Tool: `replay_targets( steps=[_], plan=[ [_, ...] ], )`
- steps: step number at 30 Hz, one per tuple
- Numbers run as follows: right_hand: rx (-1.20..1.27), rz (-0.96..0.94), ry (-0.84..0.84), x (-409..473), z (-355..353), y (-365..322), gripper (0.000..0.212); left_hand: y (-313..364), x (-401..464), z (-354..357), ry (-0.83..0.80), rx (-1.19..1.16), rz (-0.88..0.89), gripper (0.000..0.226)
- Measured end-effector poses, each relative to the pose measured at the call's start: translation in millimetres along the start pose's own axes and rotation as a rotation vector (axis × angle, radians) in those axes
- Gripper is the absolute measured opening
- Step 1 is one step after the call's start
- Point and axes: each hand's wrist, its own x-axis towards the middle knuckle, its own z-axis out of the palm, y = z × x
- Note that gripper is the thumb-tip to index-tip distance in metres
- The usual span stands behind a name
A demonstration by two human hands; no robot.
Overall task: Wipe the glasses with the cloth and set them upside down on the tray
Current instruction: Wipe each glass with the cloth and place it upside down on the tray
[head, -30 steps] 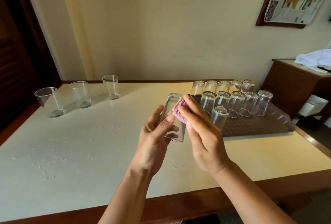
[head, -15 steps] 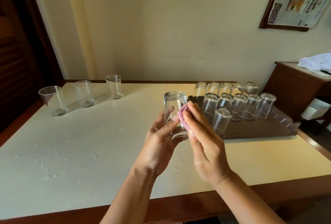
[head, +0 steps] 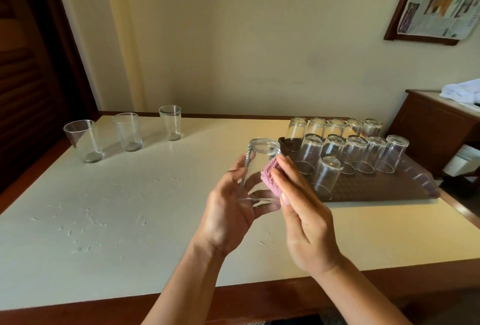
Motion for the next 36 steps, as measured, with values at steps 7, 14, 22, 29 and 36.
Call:
replay_targets(
  steps=[7, 14, 22, 29, 36],
  plan=[
    [0.022, 0.053, 0.025, 22.9, -1.5, 3.7, 0.04, -6.0, -1.2, 12.8, 0.061, 0.134, 0.144, 0.046],
    [0.126, 0.082, 0.025, 19.5, 3.1, 5.6, 0.04, 6.6, 2.0, 7.5, -0.03, 0.108, 0.004, 0.057],
    [0.089, 0.06, 0.02, 1.1, 12.1, -3.5, 0.039, 9.6, 3.0, 11.1, 0.018, 0.074, 0.083, 0.05],
    [0.044, 0.058, 0.065, 42.7, -4.5, 4.3, 0.04, 1.4, -0.8, 10.8, -0.015, 0.089, 0.091, 0.063],
    [0.188, 0.09, 0.027, 8.6, 7.4, -2.2, 0.039, 12.5, 2.5, -1.3, -0.064, 0.02, -0.033, 0.05]
  ],
)
